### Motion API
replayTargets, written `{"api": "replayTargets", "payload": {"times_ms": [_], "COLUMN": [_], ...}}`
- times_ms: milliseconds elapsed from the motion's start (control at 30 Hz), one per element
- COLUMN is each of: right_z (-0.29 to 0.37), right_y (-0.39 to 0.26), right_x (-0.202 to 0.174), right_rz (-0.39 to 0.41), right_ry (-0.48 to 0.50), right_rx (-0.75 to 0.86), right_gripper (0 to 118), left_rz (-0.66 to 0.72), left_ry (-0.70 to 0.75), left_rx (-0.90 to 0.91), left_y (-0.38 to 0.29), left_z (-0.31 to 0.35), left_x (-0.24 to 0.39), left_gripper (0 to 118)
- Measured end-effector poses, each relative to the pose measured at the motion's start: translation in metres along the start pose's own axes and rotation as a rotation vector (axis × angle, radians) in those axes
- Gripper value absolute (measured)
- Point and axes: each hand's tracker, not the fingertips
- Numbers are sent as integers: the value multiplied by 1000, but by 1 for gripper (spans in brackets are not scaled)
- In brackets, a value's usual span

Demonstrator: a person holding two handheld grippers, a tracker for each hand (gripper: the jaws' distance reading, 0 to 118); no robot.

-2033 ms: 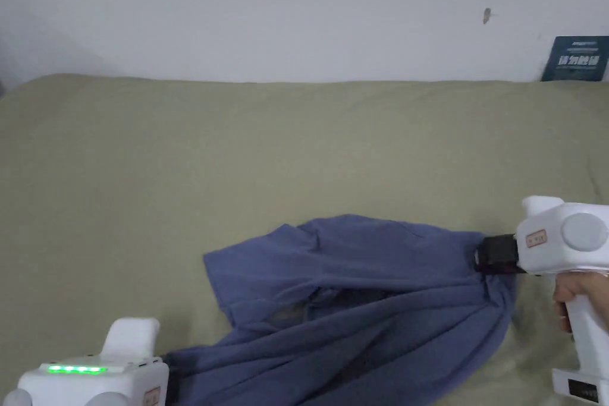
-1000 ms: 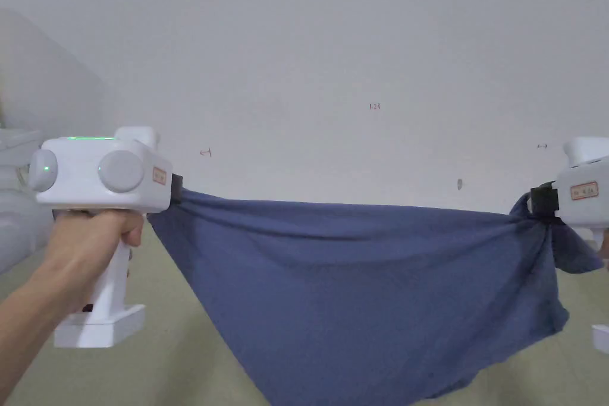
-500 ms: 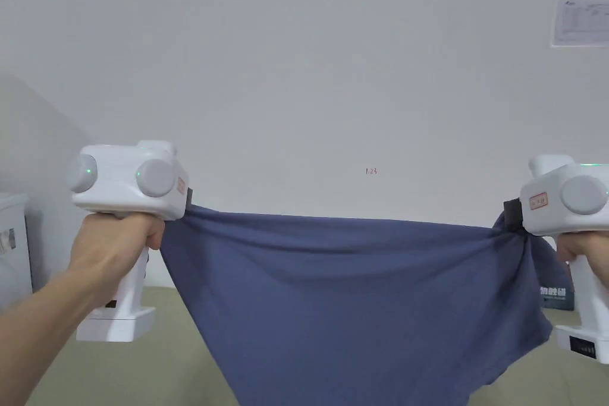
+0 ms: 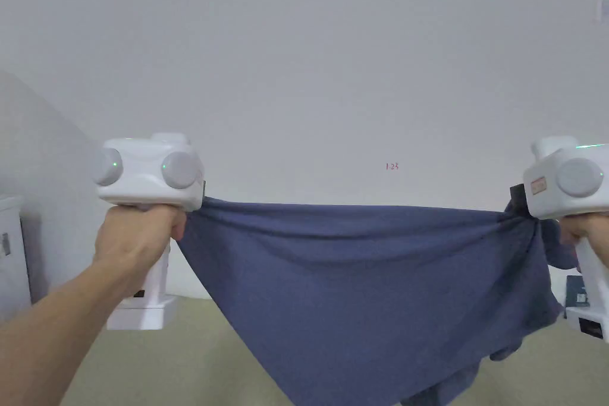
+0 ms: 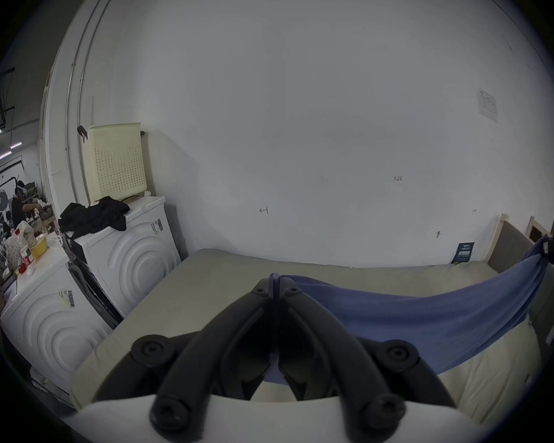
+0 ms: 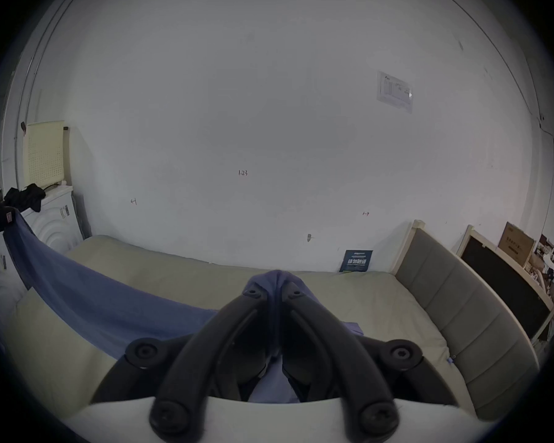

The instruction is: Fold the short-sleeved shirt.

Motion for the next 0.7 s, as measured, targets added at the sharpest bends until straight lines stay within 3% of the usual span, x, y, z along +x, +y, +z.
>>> {"api": "replayTargets", "payload": {"times_ms": [167, 267, 333, 367, 433, 567, 600, 700], "right_z": [-26, -28, -19, -11, 8, 53, 67, 101], "right_y": [-48, -92, -131, -150, -188, -261, -280, -330], "right_x": [-2, -3, 0, 4, 8, 17, 16, 24], "right_rz": [-21, 11, -22, -34, -21, -81, -40, -2], "right_ry": [27, 44, 50, 99, 101, 110, 106, 142], "right_rx": [-48, -114, -155, -189, -209, -261, -310, -379], "right_gripper": [10, 10, 10, 10, 10, 10, 10, 10], "left_rz": [-21, -47, -40, -43, -59, -51, 3, -6], "left_ry": [-34, -66, -93, -111, -133, -189, -199, -201], "left_rx": [-42, -122, -163, -189, -219, -295, -317, -377], "left_y": [-48, -96, -128, -147, -184, -257, -278, -329], "left_z": [-27, -34, -31, -27, -11, 35, 51, 82], "left_x": [0, -3, -7, -9, -15, -26, -30, -43], "left_gripper": [0, 1, 1, 1, 1, 1, 1, 1]}}
